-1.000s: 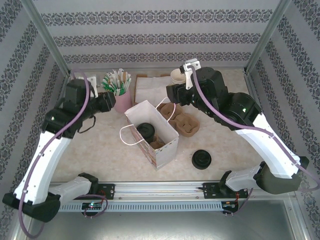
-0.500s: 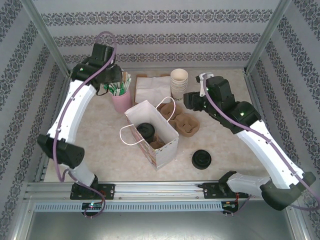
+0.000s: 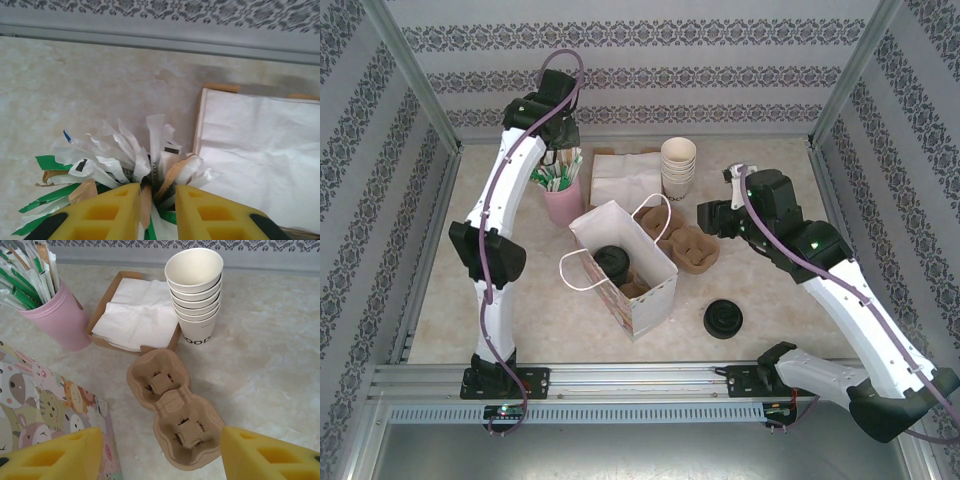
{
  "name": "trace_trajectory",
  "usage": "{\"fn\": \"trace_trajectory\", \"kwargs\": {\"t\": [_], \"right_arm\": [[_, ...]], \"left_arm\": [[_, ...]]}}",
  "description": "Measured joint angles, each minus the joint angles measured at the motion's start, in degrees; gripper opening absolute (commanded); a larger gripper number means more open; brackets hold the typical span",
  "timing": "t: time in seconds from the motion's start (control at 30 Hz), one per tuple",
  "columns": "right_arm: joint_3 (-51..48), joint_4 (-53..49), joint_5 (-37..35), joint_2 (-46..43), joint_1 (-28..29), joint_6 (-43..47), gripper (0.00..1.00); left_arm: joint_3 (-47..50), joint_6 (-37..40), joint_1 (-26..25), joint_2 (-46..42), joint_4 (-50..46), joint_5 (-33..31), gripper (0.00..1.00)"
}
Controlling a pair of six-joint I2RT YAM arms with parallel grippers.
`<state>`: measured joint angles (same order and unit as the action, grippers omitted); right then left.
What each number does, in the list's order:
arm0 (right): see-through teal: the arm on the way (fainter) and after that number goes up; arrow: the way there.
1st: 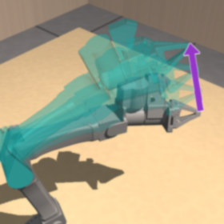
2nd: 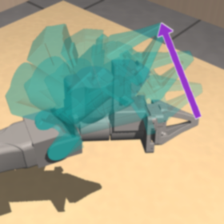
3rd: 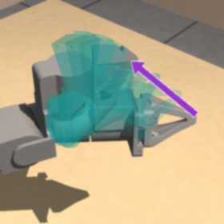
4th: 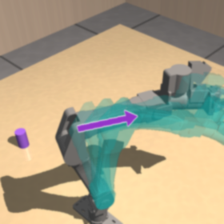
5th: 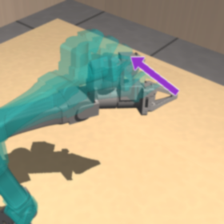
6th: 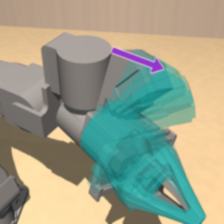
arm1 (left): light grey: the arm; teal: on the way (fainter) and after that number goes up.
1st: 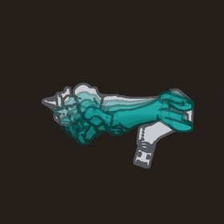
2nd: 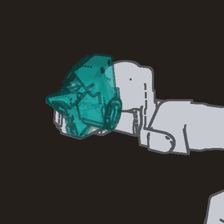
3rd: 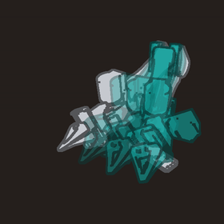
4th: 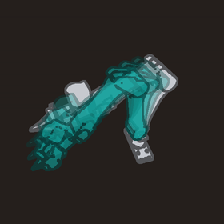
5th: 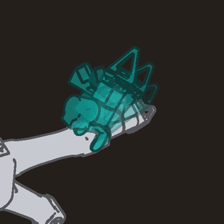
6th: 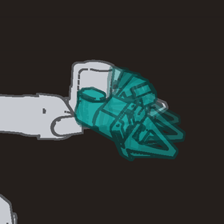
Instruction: Pack the takeout coffee
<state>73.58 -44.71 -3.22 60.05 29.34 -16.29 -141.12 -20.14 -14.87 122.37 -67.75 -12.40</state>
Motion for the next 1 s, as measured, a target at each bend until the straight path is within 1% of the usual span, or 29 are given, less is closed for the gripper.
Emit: {"fn": "trace_trajectory", "kwargs": {"t": [0.23,0.7,0.87,1.0], "right_arm": [[-1.2,0.0,1.7,-0.5,-0.7,0.6,0.64],[-2.6,0.1,2.7,-1.7,-0.8,1.3,0.64],[-2.8,0.2,2.8,-2.1,-1.0,1.3,0.64],[-2.8,0.3,2.9,-2.2,-1.1,1.3,0.64]], "left_arm": [[0.0,-0.4,0.0,1.0,-2.7,-2.9,0.25],[-0.5,-1.3,0.0,3.0,-3.1,-2.6,0.22],[-0.5,-1.3,0.0,3.3,-3.1,-2.4,0.17],[-0.6,-1.4,0.0,3.3,-3.3,-2.4,0.06]]}}
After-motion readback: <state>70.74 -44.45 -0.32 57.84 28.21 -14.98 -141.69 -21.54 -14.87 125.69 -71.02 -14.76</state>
